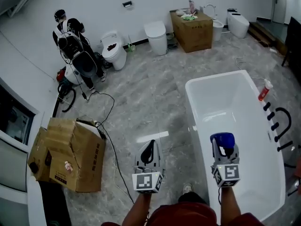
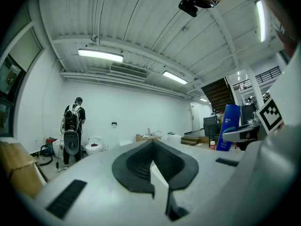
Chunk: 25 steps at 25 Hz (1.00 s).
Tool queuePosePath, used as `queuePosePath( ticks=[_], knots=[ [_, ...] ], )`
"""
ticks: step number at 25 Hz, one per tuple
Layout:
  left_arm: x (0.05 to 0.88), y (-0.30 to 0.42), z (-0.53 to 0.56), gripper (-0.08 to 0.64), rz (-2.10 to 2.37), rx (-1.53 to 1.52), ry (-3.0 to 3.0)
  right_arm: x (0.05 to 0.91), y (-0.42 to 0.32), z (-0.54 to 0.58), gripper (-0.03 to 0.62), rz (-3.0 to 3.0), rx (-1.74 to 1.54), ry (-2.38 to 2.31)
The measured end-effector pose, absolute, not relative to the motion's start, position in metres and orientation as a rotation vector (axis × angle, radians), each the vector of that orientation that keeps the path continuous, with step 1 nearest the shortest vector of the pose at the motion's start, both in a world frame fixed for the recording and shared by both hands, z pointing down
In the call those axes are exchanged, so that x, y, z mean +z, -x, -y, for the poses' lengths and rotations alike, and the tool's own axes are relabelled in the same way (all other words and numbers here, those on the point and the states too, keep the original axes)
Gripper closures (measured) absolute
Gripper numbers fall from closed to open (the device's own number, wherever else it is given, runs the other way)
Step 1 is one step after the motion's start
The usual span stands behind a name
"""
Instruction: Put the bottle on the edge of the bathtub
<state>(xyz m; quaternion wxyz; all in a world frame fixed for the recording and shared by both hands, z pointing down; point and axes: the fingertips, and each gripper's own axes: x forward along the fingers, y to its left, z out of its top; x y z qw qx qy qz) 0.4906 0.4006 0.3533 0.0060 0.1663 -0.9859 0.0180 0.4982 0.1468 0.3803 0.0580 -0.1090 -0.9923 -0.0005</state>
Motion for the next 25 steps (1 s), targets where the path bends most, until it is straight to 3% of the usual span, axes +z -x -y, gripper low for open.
queuePosePath(
  ticks=[12,25],
  knots=[
    [0.368,-0.380,-0.368,0.555,3.074,0.013,-0.604,0.385,-0.401,-0.118,0.440,2.986,-0.019,0.278],
    [0.364,-0.173,-0.448,0.555,3.075,0.046,-0.700,0.379,-0.208,-0.196,0.440,3.011,0.001,0.173]
  ],
)
